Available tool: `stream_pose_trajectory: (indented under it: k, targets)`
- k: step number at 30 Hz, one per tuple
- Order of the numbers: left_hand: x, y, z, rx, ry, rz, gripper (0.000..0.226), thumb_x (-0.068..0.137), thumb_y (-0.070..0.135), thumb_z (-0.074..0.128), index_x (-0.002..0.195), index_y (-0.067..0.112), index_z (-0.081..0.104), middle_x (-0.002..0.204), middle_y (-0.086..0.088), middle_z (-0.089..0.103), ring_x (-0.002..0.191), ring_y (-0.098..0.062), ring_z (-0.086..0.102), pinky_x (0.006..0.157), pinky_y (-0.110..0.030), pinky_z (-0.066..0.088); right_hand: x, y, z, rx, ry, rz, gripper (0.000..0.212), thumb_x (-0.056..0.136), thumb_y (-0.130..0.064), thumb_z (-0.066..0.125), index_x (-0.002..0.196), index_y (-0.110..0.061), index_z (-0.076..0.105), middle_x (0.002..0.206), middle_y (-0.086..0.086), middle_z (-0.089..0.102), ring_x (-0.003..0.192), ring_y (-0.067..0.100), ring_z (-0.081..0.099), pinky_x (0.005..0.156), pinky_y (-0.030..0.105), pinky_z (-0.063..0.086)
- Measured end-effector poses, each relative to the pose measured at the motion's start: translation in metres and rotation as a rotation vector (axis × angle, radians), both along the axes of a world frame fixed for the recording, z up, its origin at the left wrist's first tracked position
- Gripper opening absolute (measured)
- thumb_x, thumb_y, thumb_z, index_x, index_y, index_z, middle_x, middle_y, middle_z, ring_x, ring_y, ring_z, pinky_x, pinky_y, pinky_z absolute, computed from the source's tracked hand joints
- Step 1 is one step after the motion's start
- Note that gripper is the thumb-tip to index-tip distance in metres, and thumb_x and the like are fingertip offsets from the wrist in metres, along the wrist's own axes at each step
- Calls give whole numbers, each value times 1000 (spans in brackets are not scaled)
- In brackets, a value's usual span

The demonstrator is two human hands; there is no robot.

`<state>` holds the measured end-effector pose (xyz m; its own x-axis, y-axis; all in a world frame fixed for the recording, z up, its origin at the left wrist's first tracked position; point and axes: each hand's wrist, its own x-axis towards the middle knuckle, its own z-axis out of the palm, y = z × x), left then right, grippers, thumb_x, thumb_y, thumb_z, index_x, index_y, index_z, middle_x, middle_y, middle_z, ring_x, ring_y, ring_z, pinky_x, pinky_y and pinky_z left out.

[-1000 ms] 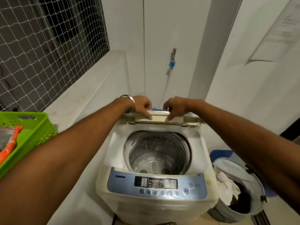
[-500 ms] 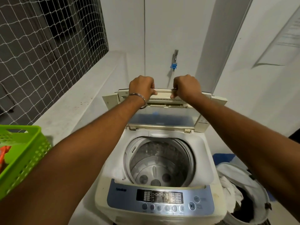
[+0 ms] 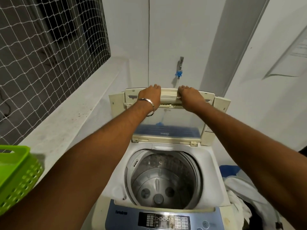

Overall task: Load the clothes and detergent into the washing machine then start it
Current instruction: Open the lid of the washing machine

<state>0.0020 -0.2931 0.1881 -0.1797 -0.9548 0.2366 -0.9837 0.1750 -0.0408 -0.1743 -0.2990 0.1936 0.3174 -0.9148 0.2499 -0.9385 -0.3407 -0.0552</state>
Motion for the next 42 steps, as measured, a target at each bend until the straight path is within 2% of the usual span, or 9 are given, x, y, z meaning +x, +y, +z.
stream_pose_trajectory:
  k: [4, 7, 10, 12, 14, 20, 28, 38, 42]
  targets:
    - [0, -12, -7, 106, -31, 3, 81, 86, 13, 62, 150, 6, 14, 158, -12, 19, 145, -28, 23, 105, -48, 41, 1, -13, -4, 41, 18, -5, 48, 83, -10, 71, 126, -6, 49, 121, 16, 57, 105, 29, 57, 93, 40, 49]
    - [1, -15, -12, 156, -22, 10, 88, 88, 13, 61, 153, 7, 2, 162, -10, 1, 150, -28, 6, 111, -49, 33, 1, -18, -5, 104, 30, -14, 65, 82, -10, 71, 138, -4, 38, 134, 18, 48, 118, 31, 51, 101, 41, 46]
    - [-2, -14, -17, 168, 4, 24, 93, 87, 13, 62, 153, 8, -3, 162, -10, -7, 150, -29, 0, 111, -50, 33, 2, -16, -9, 149, 50, -26, 84, 82, -8, 70, 149, -3, 19, 152, 19, 28, 139, 35, 31, 112, 44, 34]
    - [-2, -13, -17, 174, 8, 22, 93, 87, 14, 62, 153, 8, -4, 162, -10, -8, 150, -29, -2, 112, -50, 33, 1, -13, -12, 156, 69, -42, 89, 86, -7, 66, 153, -3, 6, 160, 18, 11, 148, 35, 11, 118, 46, 21]
    - [-1, -12, -16, 184, 10, 13, 93, 87, 15, 62, 153, 8, -4, 162, -10, -9, 150, -29, -2, 112, -50, 32, 1, -10, -13, 160, 88, -55, 91, 89, -9, 63, 153, -3, 0, 162, 17, 2, 150, 34, 0, 119, 47, 13]
    - [-1, -4, -13, 208, 27, -1, 94, 87, 18, 62, 153, 8, -4, 162, -10, -9, 150, -29, -3, 116, -51, 29, 1, 0, -15, 235, 105, -56, 106, 87, -23, 70, 153, -5, -10, 162, 15, -11, 149, 35, -9, 120, 53, 12]
    - [-1, 11, -4, 300, 34, -15, 98, 88, 34, 62, 152, 6, -8, 161, -14, -14, 149, -31, -8, 120, -50, 16, -1, 26, -16, 261, 125, -47, 109, 86, -33, 69, 153, -8, -14, 161, 13, -19, 148, 34, -13, 117, 58, 10]
    - [10, 48, -27, 272, 32, 6, 93, 92, 34, 58, 152, 4, -6, 160, -13, -16, 150, -29, -7, 119, -49, 23, -19, 55, -30, 291, 199, -16, 108, 87, -42, 66, 153, -10, -13, 161, 13, -17, 149, 32, -11, 117, 57, 5]
    - [10, 67, -44, 332, 36, -34, 92, 92, 35, 56, 152, 4, -7, 161, -13, -15, 150, -28, -6, 121, -45, 19, -21, 71, -48, 352, 186, -1, 108, 86, -42, 67, 153, -12, -12, 162, 13, -14, 149, 33, -9, 118, 56, 6]
